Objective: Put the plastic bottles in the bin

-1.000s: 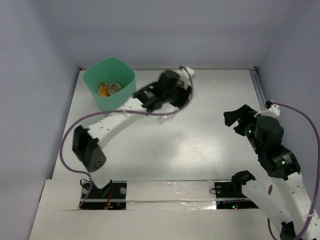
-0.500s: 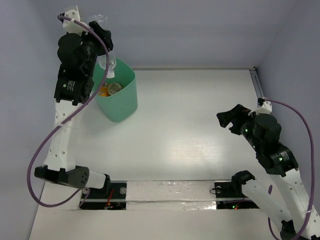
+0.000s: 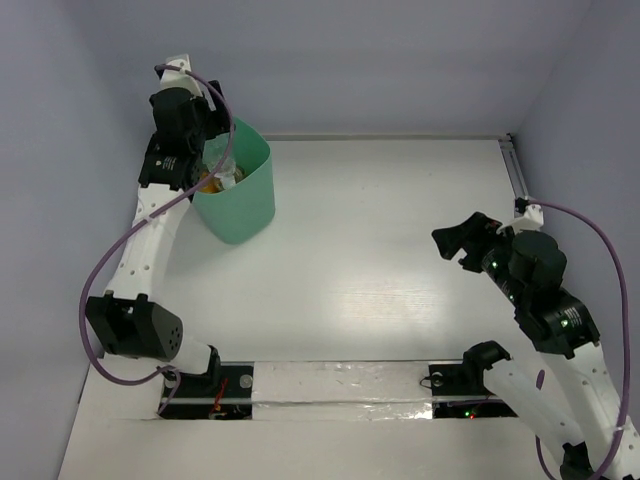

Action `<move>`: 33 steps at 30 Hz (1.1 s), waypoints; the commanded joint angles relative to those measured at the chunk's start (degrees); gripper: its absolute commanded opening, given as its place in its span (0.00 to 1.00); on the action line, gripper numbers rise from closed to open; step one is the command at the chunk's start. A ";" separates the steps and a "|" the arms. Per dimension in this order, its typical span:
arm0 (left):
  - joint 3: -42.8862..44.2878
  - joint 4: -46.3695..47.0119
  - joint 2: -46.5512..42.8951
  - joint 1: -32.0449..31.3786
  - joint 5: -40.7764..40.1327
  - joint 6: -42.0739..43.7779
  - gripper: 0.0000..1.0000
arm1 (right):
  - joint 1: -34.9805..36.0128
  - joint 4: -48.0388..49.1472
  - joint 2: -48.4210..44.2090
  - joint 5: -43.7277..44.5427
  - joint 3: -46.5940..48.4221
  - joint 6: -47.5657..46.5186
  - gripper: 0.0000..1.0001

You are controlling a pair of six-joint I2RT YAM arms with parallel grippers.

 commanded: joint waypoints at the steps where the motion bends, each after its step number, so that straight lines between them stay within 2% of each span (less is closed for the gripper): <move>1: 2.38 6.72 -2.47 0.32 2.50 1.22 0.78 | -0.07 1.42 -0.60 -1.56 0.96 -0.57 0.83; 4: 2.99 6.38 -2.64 0.32 4.09 0.78 0.80 | -0.07 1.86 -0.17 -1.82 0.87 -0.31 0.83; 6: 5.01 3.41 -2.29 0.32 5.32 -0.01 0.91 | -0.07 2.12 0.01 -1.91 0.95 -0.22 0.83; 9: 6.51 1.19 -4.03 0.32 10.23 -3.59 0.99 | -0.07 2.56 0.27 -1.21 1.30 -0.48 0.81; 11: 5.20 1.10 -6.75 0.32 14.98 -7.28 0.99 | -0.07 2.82 0.89 -0.68 2.09 -1.01 0.70; 12: 4.59 1.10 -7.82 0.32 16.12 -7.30 0.99 | -0.07 3.00 1.15 -0.59 2.53 -1.01 0.70; 13: 3.36 0.92 -8.79 0.32 18.31 -9.74 0.99 | -0.07 3.35 1.41 -0.51 3.06 -1.45 0.56; 16: 1.07 -1.00 -12.74 0.32 20.61 -13.35 0.99 | -0.07 3.35 2.47 -0.51 6.13 -1.80 0.29; 19: -1.65 -2.15 -17.40 0.32 23.33 -14.86 0.99 | -0.07 2.91 2.91 -0.07 10.86 -2.59 0.15; 21: -4.81 -3.81 -21.42 0.32 23.00 -16.53 0.99 | -0.07 1.95 2.82 1.42 15.34 -3.47 0.11; 24: -6.93 -5.40 -26.96 0.32 22.03 -18.19 0.99 | -0.07 1.68 2.39 2.13 19.49 -4.61 0.11; 26: -8.69 -6.19 -29.70 0.32 21.85 -19.25 0.99 | -0.07 1.42 1.86 2.65 22.99 -5.40 0.27; 27: -8.78 -6.63 -31.80 0.32 21.76 -19.87 0.99 | -0.07 1.42 1.77 3.01 23.88 -5.49 0.40; 28: -8.78 -8.03 -32.69 0.32 21.33 -20.13 0.99 | -0.07 1.51 1.51 3.27 24.76 -5.93 0.67; 30: -7.82 -10.49 -34.80 0.32 20.71 -20.84 0.99 | -0.07 1.68 0.72 4.85 26.70 -6.11 0.90; 31: -7.29 -11.02 -35.33 0.32 20.45 -21.10 0.99 | -0.07 2.29 0.37 5.46 27.14 -6.28 1.00; 33: -7.02 -11.55 -37.08 0.32 20.35 -21.72 0.99 | -0.07 2.82 -0.08 6.96 27.41 -6.37 1.00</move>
